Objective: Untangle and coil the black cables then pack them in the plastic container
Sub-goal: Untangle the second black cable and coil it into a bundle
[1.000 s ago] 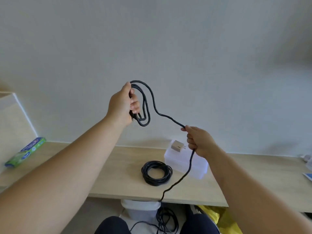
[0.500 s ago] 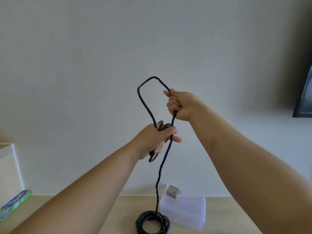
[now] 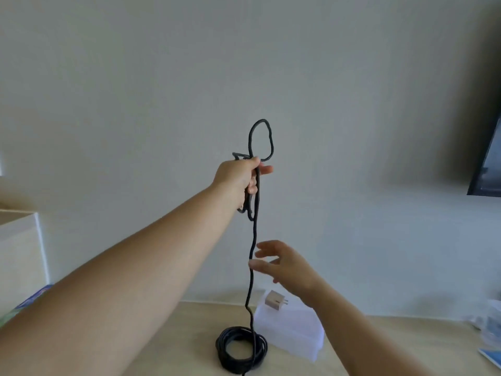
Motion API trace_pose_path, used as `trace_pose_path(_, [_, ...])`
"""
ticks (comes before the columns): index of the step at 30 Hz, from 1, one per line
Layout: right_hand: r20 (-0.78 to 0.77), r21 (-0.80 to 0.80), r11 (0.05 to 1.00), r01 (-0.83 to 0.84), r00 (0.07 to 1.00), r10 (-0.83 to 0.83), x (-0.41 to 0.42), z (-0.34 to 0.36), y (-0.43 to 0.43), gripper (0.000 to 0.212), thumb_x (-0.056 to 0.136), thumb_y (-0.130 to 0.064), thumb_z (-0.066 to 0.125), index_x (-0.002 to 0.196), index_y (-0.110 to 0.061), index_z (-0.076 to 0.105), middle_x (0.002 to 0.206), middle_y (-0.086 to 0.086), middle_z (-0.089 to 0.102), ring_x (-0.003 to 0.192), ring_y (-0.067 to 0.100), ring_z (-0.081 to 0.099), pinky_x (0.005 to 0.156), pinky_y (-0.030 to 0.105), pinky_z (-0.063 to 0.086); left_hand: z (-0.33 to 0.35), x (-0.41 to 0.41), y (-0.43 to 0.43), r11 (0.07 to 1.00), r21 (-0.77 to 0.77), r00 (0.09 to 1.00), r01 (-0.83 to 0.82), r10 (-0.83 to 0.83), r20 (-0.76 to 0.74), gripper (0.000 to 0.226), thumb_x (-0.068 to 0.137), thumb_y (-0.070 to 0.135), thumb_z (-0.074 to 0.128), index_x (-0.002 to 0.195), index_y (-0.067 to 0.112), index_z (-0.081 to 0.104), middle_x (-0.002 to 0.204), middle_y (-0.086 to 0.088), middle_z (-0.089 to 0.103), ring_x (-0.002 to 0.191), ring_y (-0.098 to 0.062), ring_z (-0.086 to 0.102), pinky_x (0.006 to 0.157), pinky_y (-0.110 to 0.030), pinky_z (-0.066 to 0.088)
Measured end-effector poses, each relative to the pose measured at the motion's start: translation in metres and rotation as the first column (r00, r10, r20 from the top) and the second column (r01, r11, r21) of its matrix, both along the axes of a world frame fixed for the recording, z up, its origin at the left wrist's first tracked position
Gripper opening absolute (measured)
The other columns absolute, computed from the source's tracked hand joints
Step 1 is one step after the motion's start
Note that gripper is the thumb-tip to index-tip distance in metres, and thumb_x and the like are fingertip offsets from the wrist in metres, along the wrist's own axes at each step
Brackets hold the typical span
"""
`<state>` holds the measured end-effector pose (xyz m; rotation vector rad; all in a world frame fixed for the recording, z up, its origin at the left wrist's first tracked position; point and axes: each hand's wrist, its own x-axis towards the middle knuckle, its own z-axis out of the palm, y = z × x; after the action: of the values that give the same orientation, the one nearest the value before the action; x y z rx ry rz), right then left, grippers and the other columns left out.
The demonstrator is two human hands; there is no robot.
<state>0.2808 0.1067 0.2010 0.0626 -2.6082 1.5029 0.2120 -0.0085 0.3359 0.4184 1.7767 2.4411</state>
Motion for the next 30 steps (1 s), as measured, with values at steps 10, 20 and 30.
trace_pose_path(10, [-0.116,-0.175,0.984,-0.018,0.993,-0.002,-0.002,0.062,0.0,0.01,0.091,-0.018,0.061,0.087,-0.008,0.06,0.075,0.0,0.072,0.044,0.008,0.048,0.047,0.019,0.042,0.056,-0.009,-0.055,0.978,0.144,0.988,-0.152,0.154,0.002,0.025,0.1,0.015,0.043,0.076,0.009,0.05,0.051,0.003,0.067,0.025,-0.004,0.025,0.029,-0.015,0.022])
trace_pose_path(20, [-0.325,-0.53,0.781,-0.331,0.93,0.173,-0.021,0.176,0.022,0.019,0.098,-0.021,0.045,0.084,-0.015,0.056,0.06,-0.01,0.058,0.037,0.001,0.034,0.04,0.012,0.025,0.055,-0.036,-0.068,0.942,0.174,0.928,-0.287,0.228,0.295,0.037,0.101,0.023,0.042,0.068,0.01,0.053,0.037,0.003,0.057,0.017,-0.006,0.019,0.026,-0.012,0.018])
trace_pose_path(30, [-0.163,-0.394,0.857,0.333,0.892,-0.422,-0.095,0.153,0.058,0.027,0.097,-0.036,0.051,0.088,-0.014,0.063,0.078,0.0,0.053,0.066,0.015,0.052,0.063,0.029,0.049,0.045,-0.021,-0.024,0.932,0.33,0.983,-0.151,0.105,0.153,0.026,0.1,0.02,0.046,0.076,0.01,0.046,0.068,-0.004,0.066,0.023,-0.004,0.024,0.028,-0.014,0.024])
